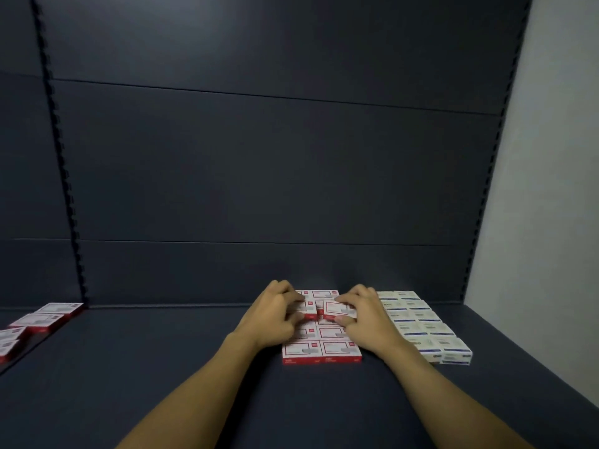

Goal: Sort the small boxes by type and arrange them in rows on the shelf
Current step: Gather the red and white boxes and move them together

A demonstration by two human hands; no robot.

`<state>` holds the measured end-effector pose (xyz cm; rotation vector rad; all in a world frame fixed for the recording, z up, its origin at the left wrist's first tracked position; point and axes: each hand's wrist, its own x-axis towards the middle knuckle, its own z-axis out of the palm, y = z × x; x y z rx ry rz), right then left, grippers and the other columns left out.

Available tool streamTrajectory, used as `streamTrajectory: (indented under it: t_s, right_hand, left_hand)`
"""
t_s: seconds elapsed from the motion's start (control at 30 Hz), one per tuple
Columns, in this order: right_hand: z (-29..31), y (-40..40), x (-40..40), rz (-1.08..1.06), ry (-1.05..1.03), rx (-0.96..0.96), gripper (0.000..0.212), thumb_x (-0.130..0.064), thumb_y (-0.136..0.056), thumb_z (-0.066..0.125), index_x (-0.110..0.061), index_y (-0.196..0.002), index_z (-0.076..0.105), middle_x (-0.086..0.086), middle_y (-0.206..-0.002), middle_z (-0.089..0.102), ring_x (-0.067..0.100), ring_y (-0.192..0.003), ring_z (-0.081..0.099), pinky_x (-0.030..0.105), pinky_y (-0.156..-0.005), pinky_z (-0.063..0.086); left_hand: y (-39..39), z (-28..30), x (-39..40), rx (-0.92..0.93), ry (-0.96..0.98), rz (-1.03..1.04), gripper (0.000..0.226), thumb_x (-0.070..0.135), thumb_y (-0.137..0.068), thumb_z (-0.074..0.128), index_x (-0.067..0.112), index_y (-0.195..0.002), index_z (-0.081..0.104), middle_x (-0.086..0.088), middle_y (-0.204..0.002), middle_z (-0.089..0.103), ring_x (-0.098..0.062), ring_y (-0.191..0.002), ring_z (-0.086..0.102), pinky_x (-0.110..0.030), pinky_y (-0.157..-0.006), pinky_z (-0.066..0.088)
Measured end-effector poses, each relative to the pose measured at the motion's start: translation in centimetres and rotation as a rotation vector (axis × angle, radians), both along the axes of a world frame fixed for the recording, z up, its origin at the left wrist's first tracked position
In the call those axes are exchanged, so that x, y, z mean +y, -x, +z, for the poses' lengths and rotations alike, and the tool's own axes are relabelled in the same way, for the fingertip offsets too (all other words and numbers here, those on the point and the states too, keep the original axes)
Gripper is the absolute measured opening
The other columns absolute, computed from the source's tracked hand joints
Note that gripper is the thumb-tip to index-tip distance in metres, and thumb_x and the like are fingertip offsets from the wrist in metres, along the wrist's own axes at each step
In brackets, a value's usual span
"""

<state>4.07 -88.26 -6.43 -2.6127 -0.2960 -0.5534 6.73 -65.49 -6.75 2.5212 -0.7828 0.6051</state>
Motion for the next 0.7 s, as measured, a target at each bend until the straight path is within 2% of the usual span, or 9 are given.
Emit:
streamTrajectory:
  t_s: [0.17,0.3,0.57,0.7]
  right_hand:
    - [-0.8,-0.9,0.1,0.049,-0.138,-0.051,0.038,-0.025,-0.086,0.075,-0.021,-0.123,0.067,-0.011,-0.108,0.05,0.004,-0.103,0.041,0.015,-0.093,0.033]
    - [-1.4,-1.8,-0.4,0.103,-0.128,-0.045,0.038,-0.025,-0.084,0.077,-0.024,-0.12,0.067,-0.013,-0.107,0.049,-0.004,-0.098,0.04,-0.001,-0.084,0.027]
    - [-1.7,-2.6,-0.4,0.172,-0.078,-0.021,0.038,-0.026,-0.084,0.077,-0.028,-0.121,0.065,-0.019,-0.108,0.047,-0.011,-0.103,0.039,0.002,-0.083,0.03]
    - [-1.7,-2.7,-0.7,0.166,-0.072,-0.03,0.037,-0.026,-0.083,0.078,-0.028,-0.118,0.066,-0.021,-0.105,0.046,-0.014,-0.105,0.037,-0.001,-0.083,0.028]
  left_hand:
    - [0.4,-0.5,-0.8,-0.024,0.0,-0.01,0.043,0.034,-0.093,0.063,0.02,-0.134,0.06,0.013,-0.121,0.05,-0.004,-0.114,0.042,-0.025,-0.103,0.041]
    - [-0.1,-1.0,-0.2,-0.034,-0.007,-0.011,0.045,0.037,-0.093,0.063,0.022,-0.135,0.058,0.016,-0.119,0.049,0.0,-0.111,0.041,-0.019,-0.099,0.04]
    - [-0.6,-0.8,0.2,-0.059,-0.052,-0.033,0.046,0.04,-0.092,0.063,0.022,-0.135,0.059,0.016,-0.121,0.051,-0.001,-0.109,0.042,-0.022,-0.099,0.042]
    - [-0.4,-0.8,0.2,-0.033,-0.067,-0.041,0.045,0.041,-0.093,0.062,0.025,-0.135,0.058,0.017,-0.123,0.05,0.0,-0.11,0.042,-0.017,-0.098,0.038]
